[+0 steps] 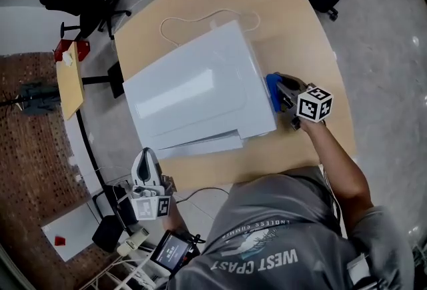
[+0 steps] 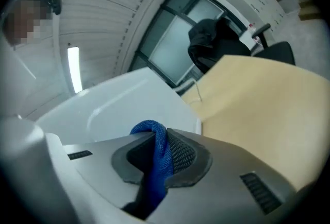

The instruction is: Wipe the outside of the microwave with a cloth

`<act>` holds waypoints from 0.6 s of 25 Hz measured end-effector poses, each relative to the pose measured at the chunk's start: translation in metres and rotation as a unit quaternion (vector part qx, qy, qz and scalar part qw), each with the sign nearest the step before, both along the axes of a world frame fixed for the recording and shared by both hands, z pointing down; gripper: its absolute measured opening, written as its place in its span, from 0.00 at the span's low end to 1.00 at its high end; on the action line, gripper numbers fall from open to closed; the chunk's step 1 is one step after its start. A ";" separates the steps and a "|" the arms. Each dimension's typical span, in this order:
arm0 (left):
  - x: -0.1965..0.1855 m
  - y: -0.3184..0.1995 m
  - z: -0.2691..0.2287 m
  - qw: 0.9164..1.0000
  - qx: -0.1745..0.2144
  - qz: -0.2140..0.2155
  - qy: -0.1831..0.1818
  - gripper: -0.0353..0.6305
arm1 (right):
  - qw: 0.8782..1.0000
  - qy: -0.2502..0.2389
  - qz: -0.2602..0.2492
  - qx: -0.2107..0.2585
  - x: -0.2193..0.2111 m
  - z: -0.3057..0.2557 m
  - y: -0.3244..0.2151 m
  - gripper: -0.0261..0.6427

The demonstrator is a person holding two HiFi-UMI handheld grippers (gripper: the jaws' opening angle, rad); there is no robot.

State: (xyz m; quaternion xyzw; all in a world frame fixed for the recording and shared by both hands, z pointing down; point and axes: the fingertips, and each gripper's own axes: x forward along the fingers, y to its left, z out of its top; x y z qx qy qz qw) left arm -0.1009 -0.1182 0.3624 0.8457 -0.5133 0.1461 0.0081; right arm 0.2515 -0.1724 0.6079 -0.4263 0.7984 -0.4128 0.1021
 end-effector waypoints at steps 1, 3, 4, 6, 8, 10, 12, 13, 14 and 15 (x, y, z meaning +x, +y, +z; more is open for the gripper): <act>0.002 0.000 0.003 1.000 -0.002 -0.001 0.001 0.09 | 0.999 -0.008 0.005 0.040 0.002 -0.021 -0.023 0.12; 0.005 0.000 0.007 1.000 -0.007 -0.003 0.002 0.09 | 0.994 -0.020 0.012 0.111 0.006 -0.062 -0.070 0.12; 0.008 0.000 0.008 1.000 -0.010 -0.003 0.001 0.09 | 0.990 -0.023 0.015 0.137 0.009 -0.078 -0.091 0.12; 0.012 0.001 0.010 1.000 -0.014 -0.001 0.000 0.09 | 0.987 -0.026 0.021 0.159 0.012 -0.093 -0.127 0.12; 0.013 0.002 0.011 1.000 -0.017 -0.002 -0.001 0.09 | 0.989 -0.013 0.027 0.144 0.013 -0.078 -0.151 0.12; 0.012 0.004 0.013 1.000 -0.021 -0.004 -0.001 0.09 | 0.994 0.007 0.032 0.109 0.011 -0.045 -0.160 0.12; 0.011 0.005 0.016 1.000 -0.024 -0.004 0.000 0.09 | 0.996 0.012 0.038 0.079 0.012 -0.016 -0.153 0.12; 0.011 0.005 0.016 1.000 -0.024 -0.004 0.000 0.09 | 0.997 0.018 0.039 0.066 0.013 -0.003 -0.147 0.12; 0.010 0.005 0.017 1.000 -0.025 -0.004 0.000 0.09 | 0.997 0.030 0.037 0.053 0.013 0.010 -0.141 0.12; 0.010 0.004 0.017 1.000 -0.026 -0.005 0.001 0.09 | 0.998 0.046 0.031 0.038 0.012 0.026 -0.133 0.12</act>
